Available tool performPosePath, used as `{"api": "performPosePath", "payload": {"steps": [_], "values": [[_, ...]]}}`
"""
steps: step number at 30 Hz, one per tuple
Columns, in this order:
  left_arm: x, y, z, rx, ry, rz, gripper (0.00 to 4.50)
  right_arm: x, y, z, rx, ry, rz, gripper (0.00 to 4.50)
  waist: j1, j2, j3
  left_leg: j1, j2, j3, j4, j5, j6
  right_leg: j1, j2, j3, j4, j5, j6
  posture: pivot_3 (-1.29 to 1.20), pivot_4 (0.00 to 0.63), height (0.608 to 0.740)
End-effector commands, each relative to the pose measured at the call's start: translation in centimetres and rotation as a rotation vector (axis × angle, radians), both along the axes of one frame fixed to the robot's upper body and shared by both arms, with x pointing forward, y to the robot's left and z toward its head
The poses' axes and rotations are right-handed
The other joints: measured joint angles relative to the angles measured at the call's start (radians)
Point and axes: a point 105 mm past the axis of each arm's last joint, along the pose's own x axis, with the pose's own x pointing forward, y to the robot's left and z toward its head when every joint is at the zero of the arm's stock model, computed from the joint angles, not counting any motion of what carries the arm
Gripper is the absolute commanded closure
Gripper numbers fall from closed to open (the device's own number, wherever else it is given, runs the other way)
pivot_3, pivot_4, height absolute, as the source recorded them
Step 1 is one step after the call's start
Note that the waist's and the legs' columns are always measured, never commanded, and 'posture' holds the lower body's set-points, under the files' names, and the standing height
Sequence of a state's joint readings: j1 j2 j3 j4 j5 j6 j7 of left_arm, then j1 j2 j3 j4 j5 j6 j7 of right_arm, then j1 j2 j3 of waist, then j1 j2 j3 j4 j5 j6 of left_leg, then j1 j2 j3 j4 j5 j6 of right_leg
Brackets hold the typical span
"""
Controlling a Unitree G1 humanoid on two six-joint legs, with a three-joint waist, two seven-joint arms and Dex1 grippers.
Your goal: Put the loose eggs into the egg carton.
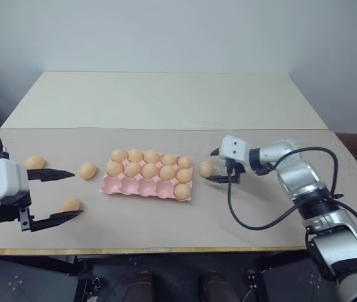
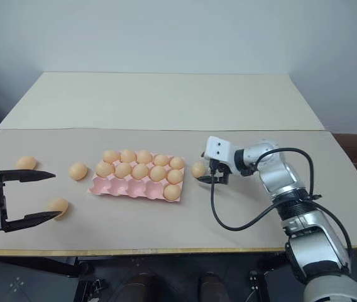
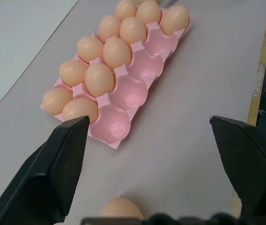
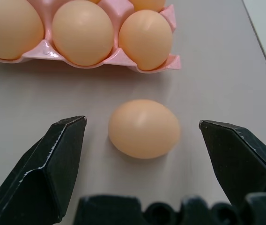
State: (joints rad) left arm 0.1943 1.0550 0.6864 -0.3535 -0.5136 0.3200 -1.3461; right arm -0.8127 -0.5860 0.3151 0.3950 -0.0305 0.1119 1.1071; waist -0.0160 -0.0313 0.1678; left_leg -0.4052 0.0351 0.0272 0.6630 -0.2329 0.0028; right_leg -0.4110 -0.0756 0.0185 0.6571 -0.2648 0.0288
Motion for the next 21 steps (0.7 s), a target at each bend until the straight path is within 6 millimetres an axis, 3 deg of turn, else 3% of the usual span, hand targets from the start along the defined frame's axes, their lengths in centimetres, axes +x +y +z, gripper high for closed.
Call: {"api": "performPosePath", "payload": {"steps": [1,6,9,12,13,17,21], "values": [[-0.3,0.2,0.7,0.02,-0.041,0.002,0.03,0.9,0.3,0.6,-0.009,-0.057,-0.002,0.0,0.0,0.0,0.0,0.0,0.0,0.0,0.0,0.0,0.0,0.0,0.0,0.0,0.0,0.0,0.0,0.0,0.15,0.74],[-0.5,0.4,0.6,0.024,-0.038,0.013,0.03,1.5,1.0,0.0,-0.01,-0.057,0.001,0.0,-0.004,0.0,0.0,0.001,0.001,0.0,0.0,0.0,0.0,0.0,0.0,0.0,0.001,0.0,0.0,0.0,0.15,0.74],[-0.5,0.4,0.5,0.025,-0.04,0.016,0.0,1.8,1.2,0.0,-0.001,-0.07,-0.004,0.55,-0.005,0.0,0.0,0.001,0.001,0.0,0.0,0.0,0.0,0.0,0.0,0.0,0.001,0.0,0.0,0.0,0.15,0.74],[-0.6,0.6,0.4,0.024,-0.038,0.022,0.0,1.8,1.2,-0.2,-0.011,-0.077,0.007,1.67,-0.005,0.0,0.0,0.0,0.0,0.0,0.0,0.0,0.0,0.0,0.0,0.0,0.001,0.0,0.0,0.0,0.15,0.74],[-0.6,0.6,0.4,0.023,-0.038,0.025,0.0,1.8,1.2,-0.2,-0.013,-0.079,0.006,1.86,-0.005,0.0,0.0,0.0,0.0,0.0,0.0,0.0,0.0,0.0,0.0,0.0,0.001,0.0,0.0,0.0,0.15,0.74],[-0.7,1.0,0.4,0.028,-0.034,0.038,0.0,1.3,0.9,0.1,-0.017,-0.096,0.026,1.86,-0.005,0.0,0.0,0.0,0.001,0.0,0.0,0.0,0.0,0.0,0.0,0.0,0.001,0.0,0.0,0.0,0.15,0.74],[-0.9,2.2,-0.2,0.052,-0.01,0.083,0.0,1.0,0.6,2.5,-0.028,-0.208,0.014,1.86,-0.005,0.0,0.0,0.0,0.001,0.0,0.0,0.0,0.0,-0.001,0.0,0.0,0.001,0.0,0.0,0.0,0.15,0.74]]}}
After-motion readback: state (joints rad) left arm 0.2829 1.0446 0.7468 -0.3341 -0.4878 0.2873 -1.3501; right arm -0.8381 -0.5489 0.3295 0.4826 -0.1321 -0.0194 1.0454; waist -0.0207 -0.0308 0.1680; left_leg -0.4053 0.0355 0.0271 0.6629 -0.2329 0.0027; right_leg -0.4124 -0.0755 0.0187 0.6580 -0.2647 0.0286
